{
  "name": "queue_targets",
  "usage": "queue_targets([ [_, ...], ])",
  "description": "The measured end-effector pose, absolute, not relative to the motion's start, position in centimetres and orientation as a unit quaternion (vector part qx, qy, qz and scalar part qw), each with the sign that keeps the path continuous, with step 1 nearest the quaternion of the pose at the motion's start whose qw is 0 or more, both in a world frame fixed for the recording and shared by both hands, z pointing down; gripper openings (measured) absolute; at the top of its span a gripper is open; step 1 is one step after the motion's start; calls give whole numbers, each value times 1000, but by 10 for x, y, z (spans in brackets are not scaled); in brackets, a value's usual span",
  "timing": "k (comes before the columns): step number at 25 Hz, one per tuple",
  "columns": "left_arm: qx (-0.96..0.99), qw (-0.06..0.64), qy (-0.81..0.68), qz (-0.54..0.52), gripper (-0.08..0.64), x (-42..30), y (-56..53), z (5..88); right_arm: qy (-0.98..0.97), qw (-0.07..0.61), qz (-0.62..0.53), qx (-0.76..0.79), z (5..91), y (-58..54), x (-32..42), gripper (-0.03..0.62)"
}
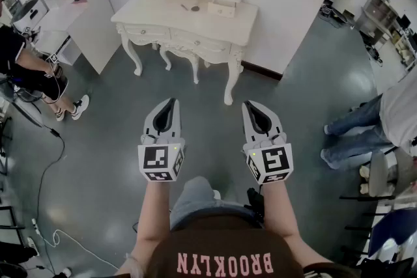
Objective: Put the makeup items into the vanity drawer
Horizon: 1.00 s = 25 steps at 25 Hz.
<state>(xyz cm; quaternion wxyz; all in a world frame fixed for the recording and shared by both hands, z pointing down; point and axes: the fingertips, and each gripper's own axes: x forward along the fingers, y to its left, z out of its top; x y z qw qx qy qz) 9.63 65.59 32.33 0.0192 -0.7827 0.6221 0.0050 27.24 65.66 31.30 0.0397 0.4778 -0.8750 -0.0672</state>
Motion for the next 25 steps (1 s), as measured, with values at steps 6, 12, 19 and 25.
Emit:
queue_targets([
  [6, -779, 23, 626, 1, 6, 87, 647, 320, -876, 31, -49, 478, 316, 642, 269, -2],
  [12, -773, 12, 635, -1, 6, 65, 609, 332, -877, 36, -44, 477, 325, 602, 253, -2],
  [19, -774, 5, 634, 4, 6, 28, 519, 336, -869, 36, -39, 491, 324, 512, 225, -2],
  [25, -773, -2, 634, 18, 6, -19, 424, 329, -867, 50, -48, 493, 320, 427, 183, -2],
])
